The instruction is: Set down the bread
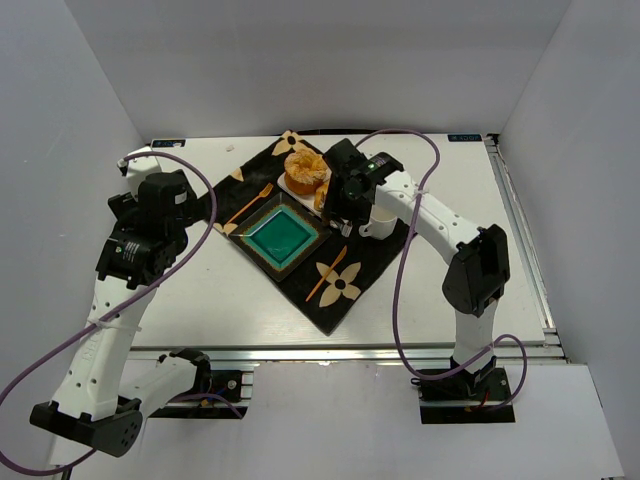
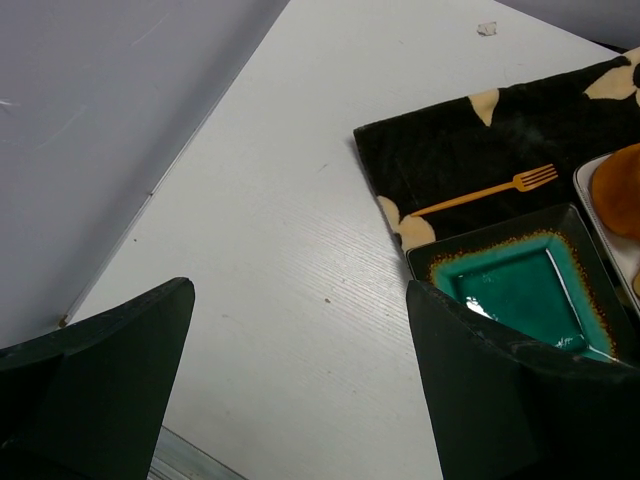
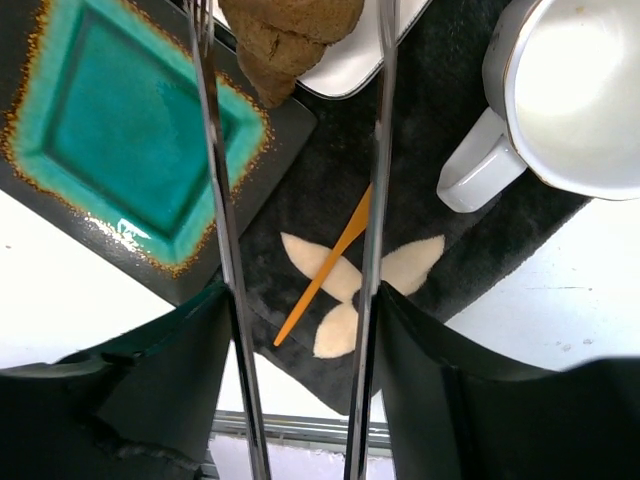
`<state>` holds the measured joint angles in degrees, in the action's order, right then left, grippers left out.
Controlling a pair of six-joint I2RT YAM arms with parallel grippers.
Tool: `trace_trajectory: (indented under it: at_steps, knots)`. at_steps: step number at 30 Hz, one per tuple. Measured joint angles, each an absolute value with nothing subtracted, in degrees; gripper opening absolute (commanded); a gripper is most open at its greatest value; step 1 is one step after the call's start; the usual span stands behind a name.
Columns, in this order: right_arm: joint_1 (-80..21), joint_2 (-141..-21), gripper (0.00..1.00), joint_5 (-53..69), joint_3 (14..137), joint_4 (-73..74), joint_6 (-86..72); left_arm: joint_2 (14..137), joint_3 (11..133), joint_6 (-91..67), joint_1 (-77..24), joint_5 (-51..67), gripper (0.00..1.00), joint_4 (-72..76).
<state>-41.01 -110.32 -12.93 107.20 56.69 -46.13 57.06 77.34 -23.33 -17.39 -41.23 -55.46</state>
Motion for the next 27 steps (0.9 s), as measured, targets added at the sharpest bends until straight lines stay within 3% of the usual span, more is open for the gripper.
trace_trajectory:
  at_steps: [11,27]
  knots:
    - [-41.3,-110.3,0.38,-13.3,106.9,56.7,-46.3,56.9,77.3,-23.2,-17.4,-41.7,0.98,-55.5]
    - [-42.6,-104.5,0.38,-9.2,110.1,62.1,-44.4,56.9,77.3,-22.9,-17.4,-42.0,0.98,-55.4]
